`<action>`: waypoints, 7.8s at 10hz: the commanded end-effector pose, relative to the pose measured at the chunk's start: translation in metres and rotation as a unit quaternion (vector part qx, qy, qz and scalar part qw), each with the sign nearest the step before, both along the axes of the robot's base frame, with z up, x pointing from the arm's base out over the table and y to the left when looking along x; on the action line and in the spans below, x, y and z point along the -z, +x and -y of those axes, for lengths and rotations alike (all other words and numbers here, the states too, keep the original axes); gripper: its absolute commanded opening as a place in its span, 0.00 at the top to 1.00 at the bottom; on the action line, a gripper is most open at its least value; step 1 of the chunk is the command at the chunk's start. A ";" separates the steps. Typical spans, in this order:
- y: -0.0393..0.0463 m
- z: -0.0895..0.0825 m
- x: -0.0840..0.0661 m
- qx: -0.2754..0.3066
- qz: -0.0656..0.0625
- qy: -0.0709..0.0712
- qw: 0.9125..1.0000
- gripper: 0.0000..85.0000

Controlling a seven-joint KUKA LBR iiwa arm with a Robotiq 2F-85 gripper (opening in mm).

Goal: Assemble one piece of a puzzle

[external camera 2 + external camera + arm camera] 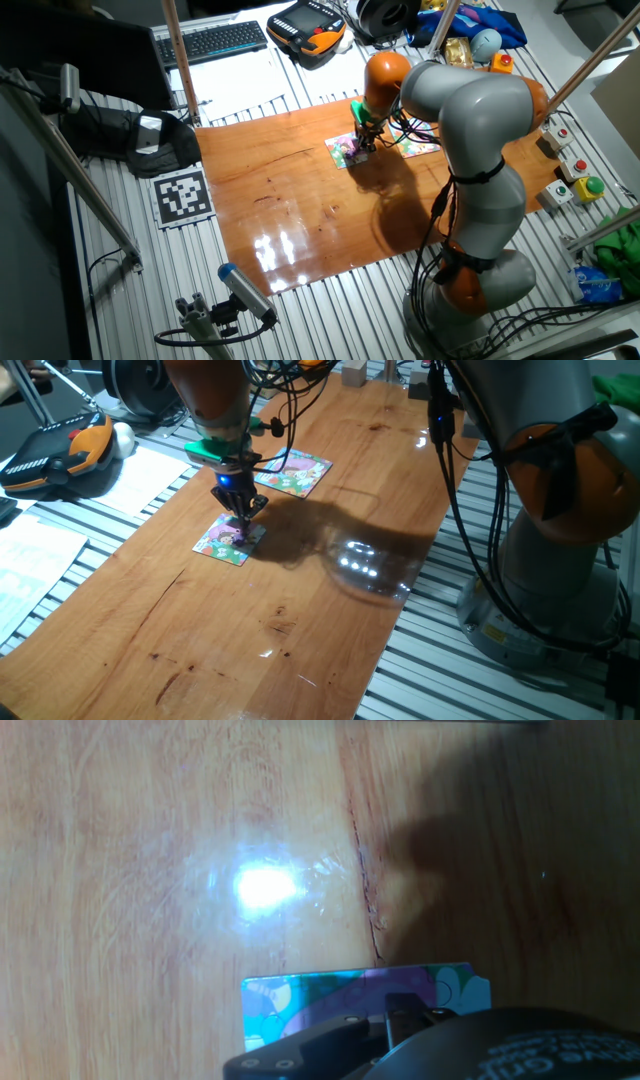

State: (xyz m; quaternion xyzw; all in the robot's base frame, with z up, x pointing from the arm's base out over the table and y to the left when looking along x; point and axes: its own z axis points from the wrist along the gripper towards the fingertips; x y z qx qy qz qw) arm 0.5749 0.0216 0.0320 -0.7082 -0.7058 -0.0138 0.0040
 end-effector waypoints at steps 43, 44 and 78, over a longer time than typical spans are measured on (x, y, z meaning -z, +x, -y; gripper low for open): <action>-0.0055 -0.009 0.007 0.003 0.005 -0.002 1.000 1.00; -0.0058 -0.009 0.006 0.002 0.005 -0.003 1.000 1.00; -0.0119 -0.015 0.006 -0.009 0.023 -0.008 1.000 1.00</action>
